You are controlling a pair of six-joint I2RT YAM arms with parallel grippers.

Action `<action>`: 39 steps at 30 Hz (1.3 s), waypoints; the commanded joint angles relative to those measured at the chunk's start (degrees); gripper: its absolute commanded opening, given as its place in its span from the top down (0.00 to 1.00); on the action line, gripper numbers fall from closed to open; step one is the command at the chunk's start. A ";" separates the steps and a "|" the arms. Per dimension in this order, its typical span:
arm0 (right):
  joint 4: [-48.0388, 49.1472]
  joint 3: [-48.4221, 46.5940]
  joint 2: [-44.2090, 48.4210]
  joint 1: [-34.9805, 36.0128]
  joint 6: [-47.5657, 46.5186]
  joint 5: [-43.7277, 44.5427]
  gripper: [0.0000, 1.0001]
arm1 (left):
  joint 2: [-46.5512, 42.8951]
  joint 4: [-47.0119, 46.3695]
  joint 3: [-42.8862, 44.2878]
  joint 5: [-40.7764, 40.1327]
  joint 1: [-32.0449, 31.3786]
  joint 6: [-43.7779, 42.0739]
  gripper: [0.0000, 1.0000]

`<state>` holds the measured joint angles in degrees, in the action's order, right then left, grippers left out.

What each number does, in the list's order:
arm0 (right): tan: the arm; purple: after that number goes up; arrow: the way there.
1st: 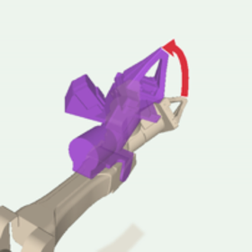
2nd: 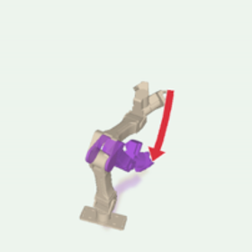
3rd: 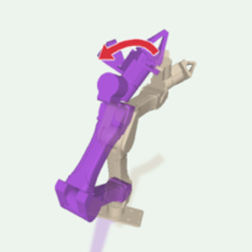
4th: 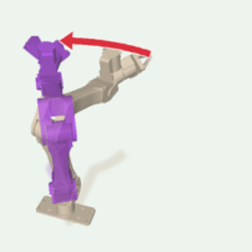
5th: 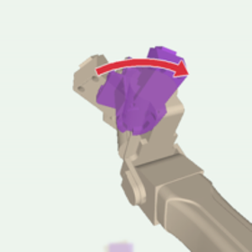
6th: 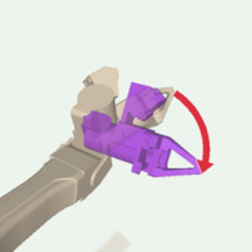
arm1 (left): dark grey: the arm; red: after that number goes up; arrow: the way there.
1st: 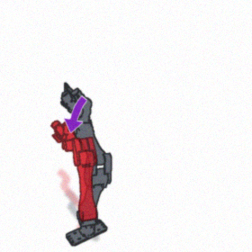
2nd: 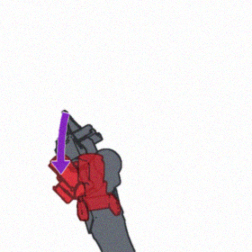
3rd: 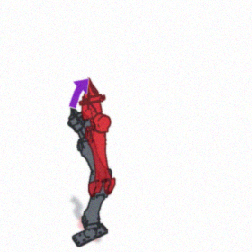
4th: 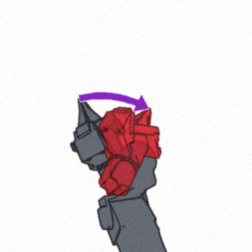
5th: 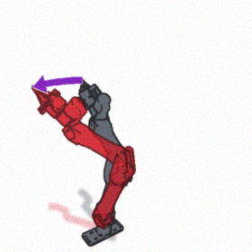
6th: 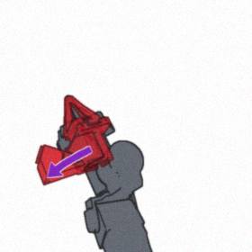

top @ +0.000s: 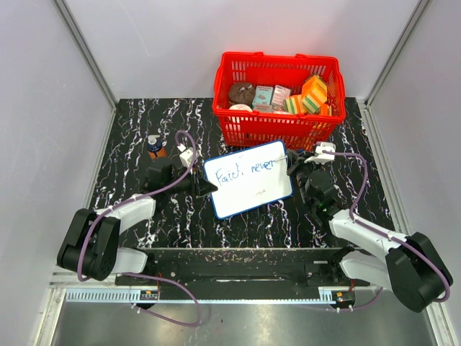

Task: Write a sentence on the whiteboard
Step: Write with the whiteboard marker on the whiteboard.

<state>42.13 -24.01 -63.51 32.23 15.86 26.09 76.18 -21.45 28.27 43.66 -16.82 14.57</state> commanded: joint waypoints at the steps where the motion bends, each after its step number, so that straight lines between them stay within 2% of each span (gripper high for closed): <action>1: 0.85 -0.87 0.66 -0.67 -0.39 1.51 1.00 | -0.51 -0.43 0.47 -6.22 0.29 -8.06 1.00; 20: 0.06 1.95 4.27 -0.59 0.75 1.25 1.00 | -0.42 -0.43 0.56 -6.22 0.30 -7.98 1.00; 31: -0.29 -0.16 6.73 -0.59 0.49 -3.41 1.00 | -0.51 -0.43 0.56 -6.31 0.30 -8.06 1.00; 39: -4.51 -0.16 10.59 -0.32 2.33 -7.45 1.00 | -0.51 -0.43 0.56 -6.31 0.30 -7.98 1.00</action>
<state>39.07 -22.15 -55.09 32.03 16.88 21.58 76.18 -21.45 28.27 43.68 -16.82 14.55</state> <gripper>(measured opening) 0.108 0.224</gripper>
